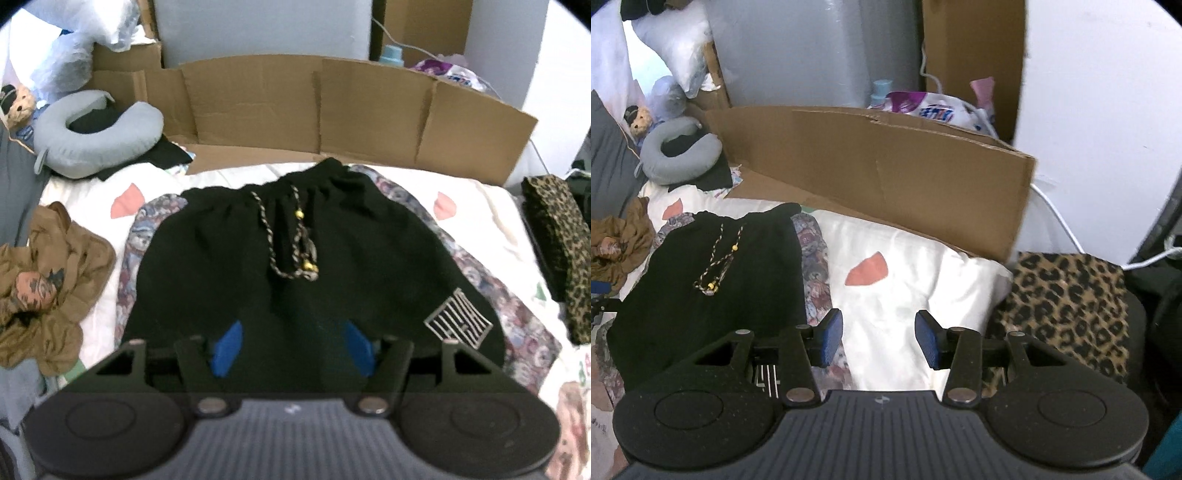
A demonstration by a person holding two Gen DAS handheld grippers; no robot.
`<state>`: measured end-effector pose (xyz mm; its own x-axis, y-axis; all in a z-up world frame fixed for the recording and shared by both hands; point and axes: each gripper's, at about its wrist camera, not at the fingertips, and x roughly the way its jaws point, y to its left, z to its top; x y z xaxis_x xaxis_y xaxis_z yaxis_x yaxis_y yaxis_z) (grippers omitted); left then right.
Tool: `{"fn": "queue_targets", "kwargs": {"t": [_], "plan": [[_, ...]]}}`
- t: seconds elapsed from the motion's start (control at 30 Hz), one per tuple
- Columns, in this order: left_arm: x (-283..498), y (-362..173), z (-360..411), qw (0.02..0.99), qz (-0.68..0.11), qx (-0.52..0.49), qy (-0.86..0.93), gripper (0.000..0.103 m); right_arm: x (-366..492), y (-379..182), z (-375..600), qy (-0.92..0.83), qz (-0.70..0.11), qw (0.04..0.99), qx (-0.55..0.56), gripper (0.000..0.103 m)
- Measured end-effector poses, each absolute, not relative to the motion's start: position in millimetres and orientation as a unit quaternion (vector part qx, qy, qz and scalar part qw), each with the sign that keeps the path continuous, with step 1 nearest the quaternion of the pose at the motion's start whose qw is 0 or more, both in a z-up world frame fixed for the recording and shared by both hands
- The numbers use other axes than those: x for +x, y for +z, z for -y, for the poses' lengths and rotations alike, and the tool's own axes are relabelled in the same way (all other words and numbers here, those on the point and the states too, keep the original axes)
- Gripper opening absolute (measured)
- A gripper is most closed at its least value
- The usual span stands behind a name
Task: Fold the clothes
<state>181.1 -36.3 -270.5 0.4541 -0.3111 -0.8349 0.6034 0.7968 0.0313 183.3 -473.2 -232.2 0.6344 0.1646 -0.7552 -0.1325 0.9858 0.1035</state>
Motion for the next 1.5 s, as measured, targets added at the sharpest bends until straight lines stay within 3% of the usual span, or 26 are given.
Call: {"fn": "queue_targets", "kwargs": {"t": [0.27,0.6,1.2,1.27,1.33,1.37,1.43,1.5], "plan": [[147.5,-283.5,44.2,0.813,-0.467,0.184,-0.295,0.066,130.3,-238.6,496.5,0.068,-0.413,0.908,0.034,0.05],[114.0,-329.5,49.6,0.767,-0.504,0.16,-0.363,0.066,75.9,-307.8,503.7,0.044,-0.438,0.895,0.072,0.05],[78.8,-376.9,51.0,0.679,-0.567,0.153,-0.441,0.064,68.4,-391.4,485.5,0.029,-0.463,0.875,0.138,0.049],[73.9,-383.7,54.4,0.669,-0.575,0.151,-0.446,0.057,68.4,-399.2,485.6,0.028,-0.466,0.872,0.146,0.049],[69.4,-390.1,57.3,0.658,-0.581,0.155,-0.453,0.032,68.4,-407.0,485.8,0.026,-0.469,0.869,0.154,0.048],[67.5,-393.6,58.4,0.654,-0.584,0.161,-0.453,0.025,68.4,-410.9,485.8,0.025,-0.47,0.868,0.158,0.045],[66.3,-397.9,57.1,0.648,-0.59,0.163,-0.454,0.008,66.9,-417.1,488.1,0.026,-0.472,0.864,0.173,0.032],[67.3,-397.1,53.6,0.642,-0.594,0.154,-0.46,0.005,63.5,-419.3,491.8,0.027,-0.466,0.864,0.189,0.024]]}}
